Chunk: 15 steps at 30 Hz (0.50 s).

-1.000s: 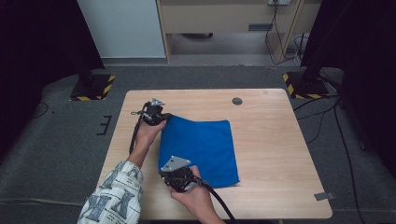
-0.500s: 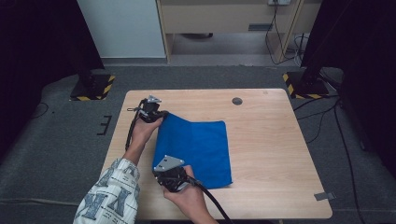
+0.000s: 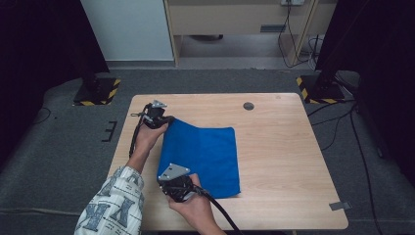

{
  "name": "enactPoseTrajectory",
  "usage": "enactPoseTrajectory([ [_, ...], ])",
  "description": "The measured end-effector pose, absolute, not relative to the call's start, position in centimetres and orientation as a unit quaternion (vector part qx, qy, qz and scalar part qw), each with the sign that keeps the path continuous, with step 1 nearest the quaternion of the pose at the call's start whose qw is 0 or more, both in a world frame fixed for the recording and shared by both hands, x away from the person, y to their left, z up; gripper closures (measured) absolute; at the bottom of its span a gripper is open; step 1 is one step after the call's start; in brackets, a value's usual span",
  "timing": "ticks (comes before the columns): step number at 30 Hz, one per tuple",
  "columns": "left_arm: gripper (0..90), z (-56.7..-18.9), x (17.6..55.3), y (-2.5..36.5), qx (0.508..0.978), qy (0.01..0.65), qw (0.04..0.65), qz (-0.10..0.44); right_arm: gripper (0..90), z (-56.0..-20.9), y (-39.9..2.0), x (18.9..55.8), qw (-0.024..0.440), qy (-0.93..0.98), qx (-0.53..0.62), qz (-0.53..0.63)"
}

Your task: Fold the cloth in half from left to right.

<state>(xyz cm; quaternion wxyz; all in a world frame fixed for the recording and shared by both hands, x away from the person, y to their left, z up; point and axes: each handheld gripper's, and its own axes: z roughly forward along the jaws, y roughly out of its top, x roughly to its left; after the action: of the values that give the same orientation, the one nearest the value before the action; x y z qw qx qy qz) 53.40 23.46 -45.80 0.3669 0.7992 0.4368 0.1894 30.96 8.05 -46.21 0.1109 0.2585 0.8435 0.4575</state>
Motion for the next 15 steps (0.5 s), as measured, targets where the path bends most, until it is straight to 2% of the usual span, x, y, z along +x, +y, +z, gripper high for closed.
enactPoseTrajectory([
  [15, 87.2, -45.1, 52.9, 27.4, 0.790, 0.454, 0.362, 0.198, 87.7, -46.0, 10.7, 30.9, 0.106, 0.833, 0.260, 0.477],
])
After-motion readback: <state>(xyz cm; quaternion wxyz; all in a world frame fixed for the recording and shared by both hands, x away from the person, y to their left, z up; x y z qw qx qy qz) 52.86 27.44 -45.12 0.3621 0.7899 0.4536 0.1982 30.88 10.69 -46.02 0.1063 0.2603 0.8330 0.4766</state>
